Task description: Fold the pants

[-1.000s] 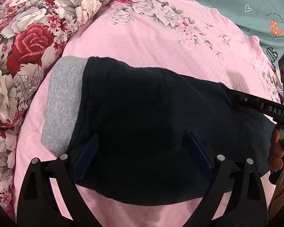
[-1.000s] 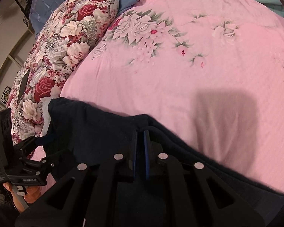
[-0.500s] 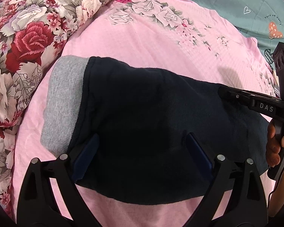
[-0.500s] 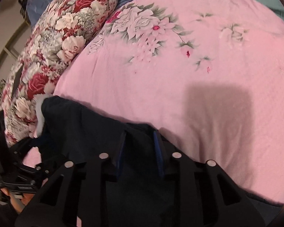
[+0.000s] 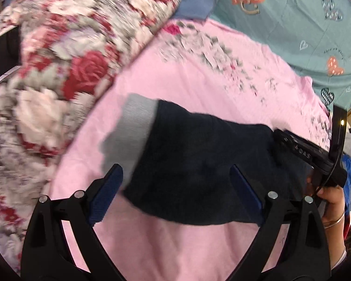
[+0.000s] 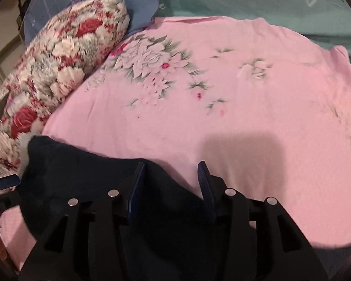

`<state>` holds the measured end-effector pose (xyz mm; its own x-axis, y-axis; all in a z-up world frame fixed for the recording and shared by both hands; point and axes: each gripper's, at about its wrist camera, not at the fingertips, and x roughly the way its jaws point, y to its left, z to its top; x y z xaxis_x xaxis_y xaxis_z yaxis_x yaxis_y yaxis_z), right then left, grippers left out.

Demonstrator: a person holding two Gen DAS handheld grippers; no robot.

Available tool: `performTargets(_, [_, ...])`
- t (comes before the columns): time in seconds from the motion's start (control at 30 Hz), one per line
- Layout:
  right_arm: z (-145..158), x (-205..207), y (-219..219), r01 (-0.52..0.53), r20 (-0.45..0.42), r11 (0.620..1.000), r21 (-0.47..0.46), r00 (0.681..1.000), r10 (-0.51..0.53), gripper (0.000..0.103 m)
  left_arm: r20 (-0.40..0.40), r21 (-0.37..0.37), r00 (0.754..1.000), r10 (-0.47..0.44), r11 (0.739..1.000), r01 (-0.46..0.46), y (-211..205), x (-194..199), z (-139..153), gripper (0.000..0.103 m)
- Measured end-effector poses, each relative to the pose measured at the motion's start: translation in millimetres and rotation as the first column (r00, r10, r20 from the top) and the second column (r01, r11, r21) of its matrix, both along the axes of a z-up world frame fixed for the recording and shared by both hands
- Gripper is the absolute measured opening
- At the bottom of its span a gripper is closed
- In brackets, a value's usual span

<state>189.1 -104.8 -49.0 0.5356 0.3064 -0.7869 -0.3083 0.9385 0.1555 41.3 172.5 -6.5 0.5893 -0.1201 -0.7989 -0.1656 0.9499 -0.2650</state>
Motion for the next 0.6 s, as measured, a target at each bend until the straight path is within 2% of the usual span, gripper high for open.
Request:
performTargets(0.07, [7.3, -10.8, -18.1, 0.067, 0.011, 0.996, -0.06, 0.998, -0.066, 0.045, -0.002, 0.007, 1.0, 0.03, 1.0, -0.03, 11.4, -7.3, 3.8, 0.094])
performTargets(0.13, [11.4, -23.9, -40.5, 0.112, 0.004, 0.99, -0.083, 0.994, -0.112, 0.047, -0.039, 0.004, 0.998, 0.043, 0.999, -0.042, 18.6, -8.0, -1.4, 0.094])
performTargets(0.33, [17.9, -60.5, -93.6, 0.175, -0.019, 0.984, 0.021, 0.985, -0.174, 0.047, -0.219, -0.132, 0.975, 0.038, 0.989, -0.069, 16.6, 7.1, -40.3, 0.087])
performTargets(0.37, [17.7, -66.0, -100.5, 0.19, -0.015, 0.981, 0.031, 0.982, -0.19, 0.047, -0.244, -0.147, 0.969, 0.047, 0.986, -0.085, 15.4, 9.1, -44.1, 0.083])
performTargets(0.4, [18.6, -70.3, -102.7, 0.202, -0.005, 0.979, 0.028, 0.979, -0.202, 0.047, -0.269, -0.162, 0.961, 0.06, 0.981, -0.106, 15.2, 11.5, -46.7, 0.068])
performTargets(0.47, [21.5, -77.7, -105.1, 0.216, 0.024, 0.976, 0.016, 0.976, -0.216, 0.047, -0.292, -0.169, 0.954, 0.072, 0.978, -0.126, 13.7, 14.9, -48.1, 0.047])
performTargets(0.6, [22.6, -85.0, -108.0, 0.199, 0.043, 0.978, 0.053, 0.978, -0.202, 0.047, -0.303, -0.147, 0.948, 0.093, 0.979, -0.144, 11.0, 24.1, -48.1, 0.047])
